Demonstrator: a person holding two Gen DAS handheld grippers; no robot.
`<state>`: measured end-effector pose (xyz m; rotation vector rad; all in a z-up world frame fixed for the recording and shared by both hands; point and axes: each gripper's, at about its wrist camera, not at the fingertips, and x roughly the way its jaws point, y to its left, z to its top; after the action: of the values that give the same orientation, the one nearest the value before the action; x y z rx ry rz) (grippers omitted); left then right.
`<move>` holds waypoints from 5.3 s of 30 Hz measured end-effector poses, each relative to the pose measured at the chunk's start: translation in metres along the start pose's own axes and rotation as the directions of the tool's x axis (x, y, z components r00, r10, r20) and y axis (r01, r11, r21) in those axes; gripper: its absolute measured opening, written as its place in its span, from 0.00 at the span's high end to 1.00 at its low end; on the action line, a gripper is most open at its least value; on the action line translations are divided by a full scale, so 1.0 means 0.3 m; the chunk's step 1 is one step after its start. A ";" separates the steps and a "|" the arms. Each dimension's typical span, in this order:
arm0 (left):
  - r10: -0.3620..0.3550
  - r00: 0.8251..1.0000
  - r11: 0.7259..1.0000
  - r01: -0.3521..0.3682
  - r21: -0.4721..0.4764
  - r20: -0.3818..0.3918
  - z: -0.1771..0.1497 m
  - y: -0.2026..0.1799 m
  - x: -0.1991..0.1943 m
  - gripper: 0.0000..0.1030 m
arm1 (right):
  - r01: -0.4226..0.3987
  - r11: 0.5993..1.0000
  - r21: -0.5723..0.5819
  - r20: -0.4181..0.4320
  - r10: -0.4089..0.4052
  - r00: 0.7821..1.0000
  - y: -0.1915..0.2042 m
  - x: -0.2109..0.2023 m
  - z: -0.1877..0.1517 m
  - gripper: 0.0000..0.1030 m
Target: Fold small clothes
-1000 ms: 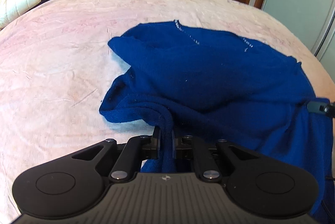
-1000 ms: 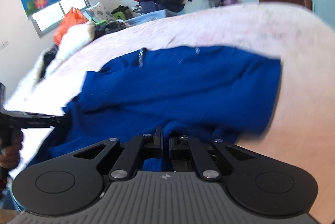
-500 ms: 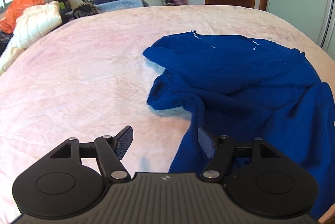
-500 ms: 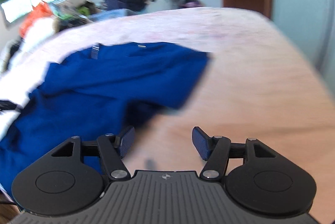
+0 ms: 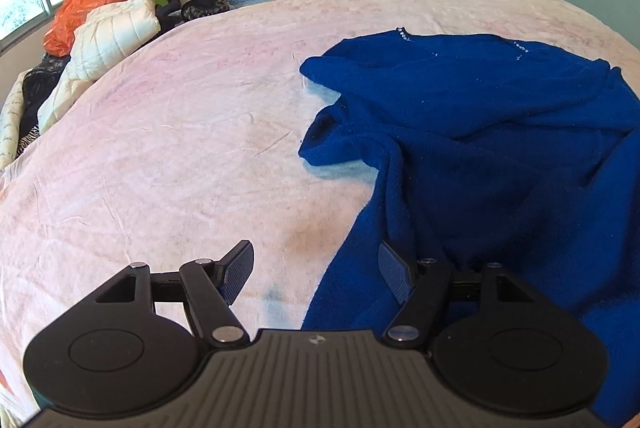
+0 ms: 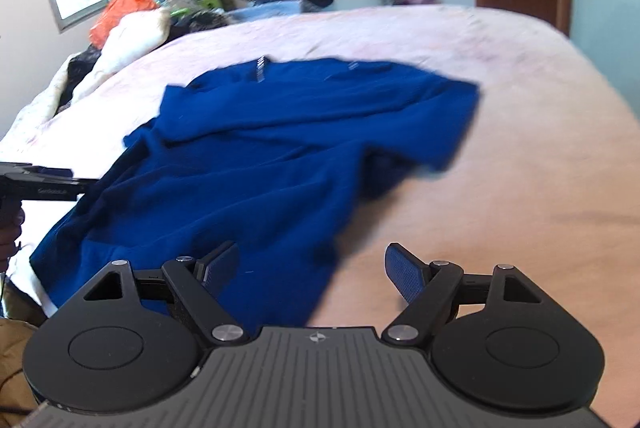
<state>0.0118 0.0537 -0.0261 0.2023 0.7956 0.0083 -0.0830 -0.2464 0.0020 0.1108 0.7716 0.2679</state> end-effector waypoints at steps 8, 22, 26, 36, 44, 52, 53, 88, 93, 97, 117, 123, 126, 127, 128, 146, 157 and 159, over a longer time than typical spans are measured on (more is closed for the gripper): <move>0.010 1.000 1.000 -0.010 0.005 -0.025 -0.014 -0.005 0.013 0.32 | -0.041 0.999 0.020 -0.025 0.041 0.999 0.038 0.007 -0.029 0.17; -0.137 0.991 0.988 0.135 0.070 0.013 -0.091 0.076 -0.057 0.30 | -0.140 0.985 0.099 -0.056 0.146 0.988 -0.021 -0.019 -0.083 0.17; -0.255 0.967 0.963 0.256 0.090 -0.020 -0.140 0.155 -0.074 0.30 | -0.185 0.976 0.115 -0.063 0.193 0.979 -0.043 -0.034 -0.104 0.17; -0.425 0.899 0.902 0.430 0.032 -0.104 -0.180 0.195 -0.060 0.31 | -0.295 0.948 0.120 -0.103 0.307 0.946 -0.046 -0.070 -0.138 0.17; -0.447 0.889 0.887 0.455 0.081 -0.102 -0.176 0.116 -0.074 0.39 | -0.418 0.899 0.135 -0.091 0.431 0.898 0.007 -0.035 -0.144 0.20; -0.479 0.872 0.873 0.486 0.048 -0.103 -0.165 0.123 -0.072 0.83 | -0.441 0.874 0.202 -0.090 0.465 0.881 0.045 0.037 -0.143 0.78; -0.486 0.868 0.870 0.491 0.036 -0.105 -0.164 0.125 -0.072 0.85 | -0.439 0.873 0.212 -0.087 0.464 0.881 0.043 0.041 -0.147 0.84; -0.602 0.795 0.798 0.601 -0.037 -0.074 -0.170 0.282 -0.150 0.87 | -0.608 0.734 0.302 -0.067 0.653 0.755 -0.012 -0.032 -0.220 0.30; -0.670 0.739 0.738 0.651 -0.176 -0.074 -0.229 0.346 -0.087 0.30 | -0.635 0.722 0.275 -0.076 0.675 0.734 0.040 -0.002 -0.186 0.30; -0.709 0.703 0.697 0.685 -0.213 -0.060 -0.264 0.344 -0.066 0.21 | -0.615 0.744 0.261 -0.083 0.652 0.753 0.045 -0.013 -0.181 0.37; -0.738 0.666 0.674 0.734 0.082 0.108 -0.145 0.296 -0.358 0.87 | -0.698 0.703 0.138 0.162 0.679 0.716 -0.039 -0.225 -0.097 0.83; -0.707 0.705 0.707 0.707 0.033 0.056 -0.141 0.258 -0.299 0.87 | -0.661 0.721 0.210 0.162 0.641 0.750 -0.073 -0.181 -0.094 0.83; -0.695 0.712 0.718 0.695 0.039 0.096 -0.104 0.255 -0.312 0.87 | -0.668 0.710 0.225 0.188 0.641 0.744 -0.079 -0.165 -0.076 0.83; -0.690 0.715 0.722 0.691 0.035 0.109 -0.088 0.256 -0.315 0.87 | -0.670 0.708 0.225 0.198 0.640 0.743 -0.081 -0.162 -0.065 0.83; -0.685 0.719 0.726 0.687 0.027 0.122 -0.069 0.258 -0.315 0.87 | -0.675 0.702 0.226 0.210 0.641 0.738 -0.082 -0.157 -0.053 0.83; -0.633 0.750 0.754 0.653 -0.068 0.194 0.258 0.187 -0.161 0.87 | -0.630 0.702 0.332 0.387 0.507 0.770 -0.214 -0.001 0.139 0.83; -0.551 0.815 0.821 0.568 -0.059 0.178 0.414 0.142 -0.028 0.87 | -0.594 0.686 0.419 0.434 0.424 0.795 -0.319 0.128 0.227 0.83; -0.531 0.828 0.835 0.547 -0.054 0.179 0.436 0.127 -0.008 0.87 | -0.594 0.679 0.432 0.443 0.414 0.795 -0.337 0.155 0.246 0.83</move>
<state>0.1056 0.0677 0.0717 -0.1283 0.6696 -0.5009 0.0207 -0.3304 0.0033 0.9266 0.4608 0.5440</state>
